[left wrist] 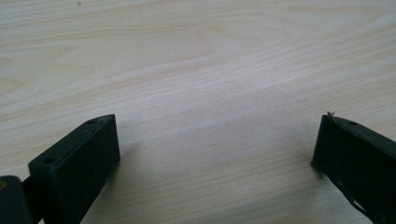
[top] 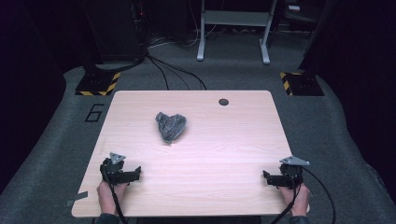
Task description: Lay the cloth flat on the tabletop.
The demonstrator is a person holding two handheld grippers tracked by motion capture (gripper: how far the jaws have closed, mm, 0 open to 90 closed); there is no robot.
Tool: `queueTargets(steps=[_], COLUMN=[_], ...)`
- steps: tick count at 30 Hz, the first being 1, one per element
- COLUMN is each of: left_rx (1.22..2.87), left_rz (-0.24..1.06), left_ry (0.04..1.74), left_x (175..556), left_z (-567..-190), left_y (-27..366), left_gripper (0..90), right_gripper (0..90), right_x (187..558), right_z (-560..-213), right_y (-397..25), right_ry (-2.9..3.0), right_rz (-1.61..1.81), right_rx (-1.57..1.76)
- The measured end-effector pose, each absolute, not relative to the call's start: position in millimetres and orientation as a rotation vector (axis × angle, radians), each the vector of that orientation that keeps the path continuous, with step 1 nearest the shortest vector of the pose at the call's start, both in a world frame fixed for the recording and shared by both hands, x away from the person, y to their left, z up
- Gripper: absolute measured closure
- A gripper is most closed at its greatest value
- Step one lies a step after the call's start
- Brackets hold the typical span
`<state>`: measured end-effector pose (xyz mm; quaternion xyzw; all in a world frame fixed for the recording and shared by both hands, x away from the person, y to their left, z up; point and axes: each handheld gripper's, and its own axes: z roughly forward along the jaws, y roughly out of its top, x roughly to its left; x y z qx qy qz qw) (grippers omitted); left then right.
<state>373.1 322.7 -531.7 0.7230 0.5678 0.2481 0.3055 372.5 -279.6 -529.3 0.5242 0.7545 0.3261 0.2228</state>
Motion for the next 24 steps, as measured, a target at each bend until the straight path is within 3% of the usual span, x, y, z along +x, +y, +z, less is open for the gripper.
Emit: queueTargets(steps=[24], left_rx=[1.916], left_rz=[0.622], left_ry=[1.523], left_x=[372.3], left_z=[-529.4], left_y=[326.3], left_gripper=[0.1], right_gripper=[4.2], right_x=[372.5], right_z=[-529.0], right_y=[-279.8], right_ry=[2.084], right_rz=[0.900], right_rx=[1.447])
